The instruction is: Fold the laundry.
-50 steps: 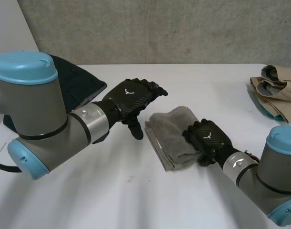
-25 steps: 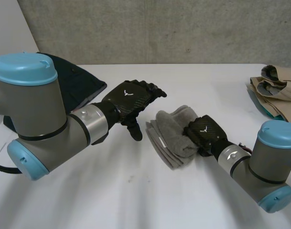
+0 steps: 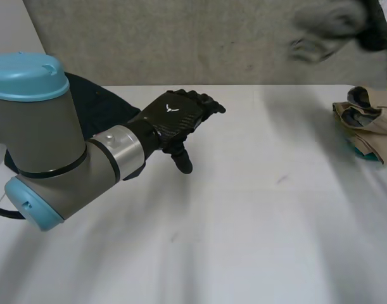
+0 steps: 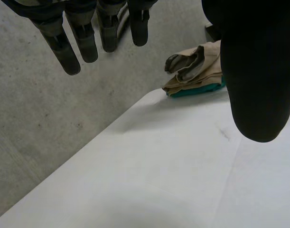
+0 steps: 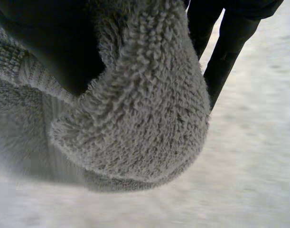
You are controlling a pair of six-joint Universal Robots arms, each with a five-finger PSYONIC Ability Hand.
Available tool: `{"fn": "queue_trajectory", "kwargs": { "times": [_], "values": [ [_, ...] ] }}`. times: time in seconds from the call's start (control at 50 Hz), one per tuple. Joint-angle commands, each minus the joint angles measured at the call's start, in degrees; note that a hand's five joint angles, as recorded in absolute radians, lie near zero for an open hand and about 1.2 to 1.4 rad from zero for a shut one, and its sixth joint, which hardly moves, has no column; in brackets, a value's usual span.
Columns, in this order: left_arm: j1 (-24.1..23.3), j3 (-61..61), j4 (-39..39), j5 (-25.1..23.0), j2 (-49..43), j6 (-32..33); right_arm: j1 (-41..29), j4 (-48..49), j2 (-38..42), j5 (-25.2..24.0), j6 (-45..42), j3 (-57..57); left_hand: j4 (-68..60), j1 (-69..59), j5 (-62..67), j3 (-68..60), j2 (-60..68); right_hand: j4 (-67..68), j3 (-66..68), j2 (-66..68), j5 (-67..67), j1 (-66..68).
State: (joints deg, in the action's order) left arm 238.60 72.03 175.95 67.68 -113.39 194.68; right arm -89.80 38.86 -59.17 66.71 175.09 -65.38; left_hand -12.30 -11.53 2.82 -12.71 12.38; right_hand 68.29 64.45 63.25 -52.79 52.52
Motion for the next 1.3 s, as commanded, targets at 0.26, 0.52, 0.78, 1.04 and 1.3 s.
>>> {"fn": "queue_trajectory", "kwargs": {
  "times": [0.26,0.52,0.78,1.04,1.3],
  "values": [
    [-0.9,1.2,0.0,0.1,-0.6,0.1,22.5,17.0,30.8,-19.4,11.2,10.8,-0.4,-1.2,-0.1,0.0,0.4,11.7,15.6,16.8,-17.2,27.5],
    [-1.0,1.1,0.0,0.0,0.0,0.1,24.1,14.5,20.5,-20.3,11.2,1.9,-0.4,-1.2,-0.1,0.0,0.4,-49.7,-45.9,-44.7,44.2,-34.0],
    [-1.7,1.2,-0.1,0.2,2.3,0.1,29.9,-24.1,3.8,-8.5,-12.1,1.8,-0.3,-1.0,-0.3,0.1,0.2,-58.3,-54.4,-53.2,52.8,-42.5],
    [2.4,-1.2,7.8,7.7,10.3,-3.4,11.9,-7.4,-11.3,3.2,-25.3,-4.7,0.4,-0.4,-0.9,0.8,-0.5,-58.3,-54.4,-53.2,52.8,-42.5],
    [27.7,-8.4,13.2,9.5,-8.4,11.4,-5.7,3.7,-20.0,-9.0,-20.3,-34.5,-3.8,-4.6,3.3,-3.4,3.7,-58.3,-54.4,-53.2,52.8,-42.5]
  ]
}}
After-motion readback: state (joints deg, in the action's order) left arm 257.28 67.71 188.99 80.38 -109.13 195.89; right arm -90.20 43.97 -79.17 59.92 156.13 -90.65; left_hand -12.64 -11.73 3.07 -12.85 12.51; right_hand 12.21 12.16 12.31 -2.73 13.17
